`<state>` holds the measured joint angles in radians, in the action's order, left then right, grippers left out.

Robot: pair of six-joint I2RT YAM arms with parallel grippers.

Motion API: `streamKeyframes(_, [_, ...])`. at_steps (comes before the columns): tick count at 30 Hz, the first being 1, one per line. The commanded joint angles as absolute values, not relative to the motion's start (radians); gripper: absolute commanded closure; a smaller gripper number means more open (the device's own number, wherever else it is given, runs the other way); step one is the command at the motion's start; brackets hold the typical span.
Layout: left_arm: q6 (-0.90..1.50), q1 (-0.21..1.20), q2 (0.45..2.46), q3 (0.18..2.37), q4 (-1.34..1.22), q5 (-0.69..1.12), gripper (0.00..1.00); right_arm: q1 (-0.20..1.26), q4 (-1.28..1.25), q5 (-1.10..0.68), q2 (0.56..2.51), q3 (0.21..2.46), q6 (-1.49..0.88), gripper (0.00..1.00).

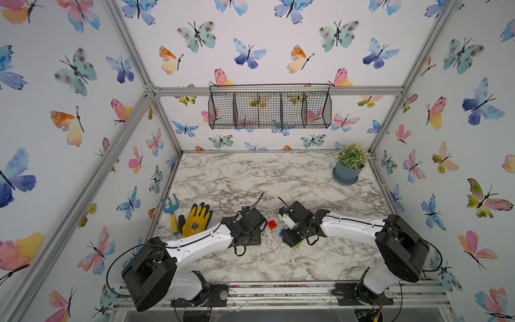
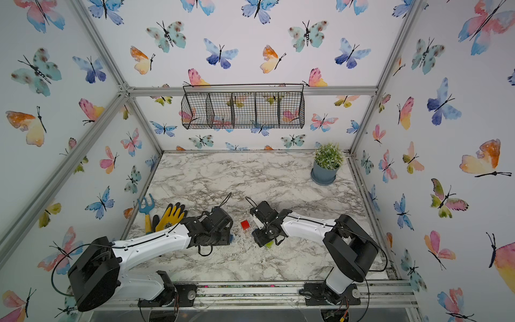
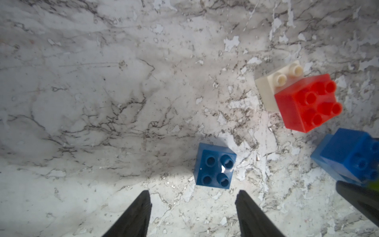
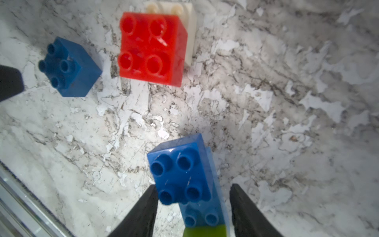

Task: Assemble the letter y with lego
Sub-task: Pick up the lego brick from the center of the board.

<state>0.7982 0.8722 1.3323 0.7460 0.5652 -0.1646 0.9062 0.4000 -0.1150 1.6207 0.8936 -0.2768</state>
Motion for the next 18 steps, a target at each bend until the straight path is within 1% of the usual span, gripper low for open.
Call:
streamKeyframes(1, [0.807, 0.865, 1.307, 0.737, 0.596, -0.193, 0.34, 0.928, 0.449, -0.060, 1.649, 0.914, -0.281, 0.42])
streamKeyframes(4, [0.808, 0.864, 1.299, 0.735, 0.600, -0.196, 0.34, 0.942, 0.457, -0.041, 1.658, 0.920, -0.282, 0.42])
streamKeyframes(7, [0.811, 0.863, 1.292, 0.733, 0.601, -0.199, 0.34, 0.946, 0.461, -0.033, 1.657, 0.922, -0.286, 0.45])
streamKeyframes(11, [0.813, 0.860, 1.285, 0.727, 0.603, -0.202, 0.34, 0.948, 0.463, -0.025, 1.648, 0.916, -0.287, 0.53])
streamKeyframes(18, [0.816, 0.855, 1.277, 0.713, 0.604, -0.206, 0.34, 0.957, 0.480, -0.003, 1.649, 0.922, -0.285, 0.60])
